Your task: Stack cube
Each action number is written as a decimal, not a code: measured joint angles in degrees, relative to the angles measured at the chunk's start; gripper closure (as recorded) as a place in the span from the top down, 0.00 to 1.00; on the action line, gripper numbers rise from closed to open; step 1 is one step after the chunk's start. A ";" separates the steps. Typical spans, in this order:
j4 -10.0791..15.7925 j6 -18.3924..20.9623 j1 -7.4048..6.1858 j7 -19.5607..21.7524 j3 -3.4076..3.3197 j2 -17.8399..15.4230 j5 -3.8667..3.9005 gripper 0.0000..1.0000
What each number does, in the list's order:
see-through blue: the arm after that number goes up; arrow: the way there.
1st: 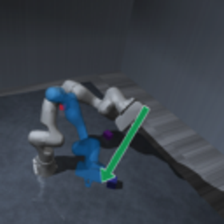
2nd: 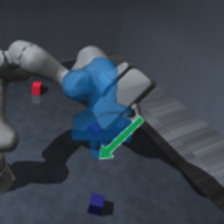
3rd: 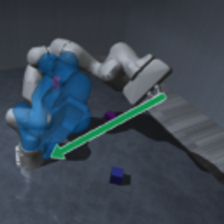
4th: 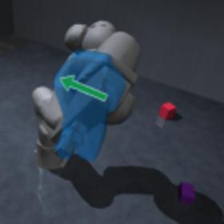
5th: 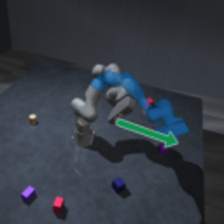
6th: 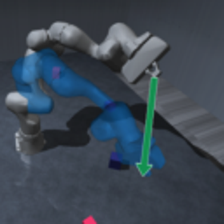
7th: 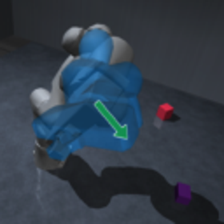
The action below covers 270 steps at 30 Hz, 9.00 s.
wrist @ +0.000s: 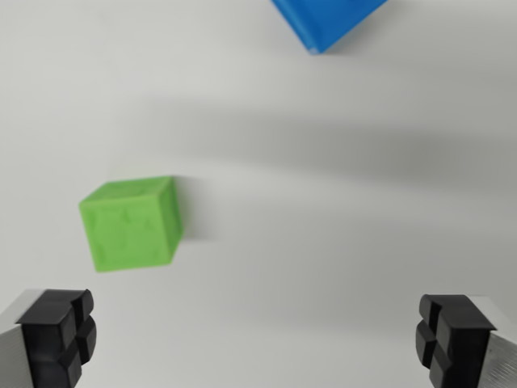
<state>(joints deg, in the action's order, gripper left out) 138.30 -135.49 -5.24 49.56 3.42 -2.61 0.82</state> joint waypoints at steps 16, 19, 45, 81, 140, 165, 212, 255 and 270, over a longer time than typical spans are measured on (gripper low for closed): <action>6.20 -6.43 -3.37 1.96 2.69 0.18 -0.53 1.00; 7.23 -7.75 -4.12 2.43 3.26 0.51 -0.62 1.00; 10.28 -22.51 -6.84 6.88 4.49 12.47 2.39 1.00; 7.35 -34.27 -10.87 9.70 -0.33 27.09 6.05 0.00; 8.60 -30.85 -9.71 9.32 0.95 22.21 5.59 0.00; 10.32 -22.14 -8.37 6.74 3.06 11.57 2.05 0.00; 3.93 -13.39 -5.67 -7.52 0.89 9.12 -0.15 0.00; -8.35 -10.52 -0.76 -26.30 -1.11 18.51 -0.02 0.00; -13.20 -9.05 0.88 -32.44 -1.47 21.90 0.00 0.00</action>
<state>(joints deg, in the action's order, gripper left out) 125.11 -144.54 -4.36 17.11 1.95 19.28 0.81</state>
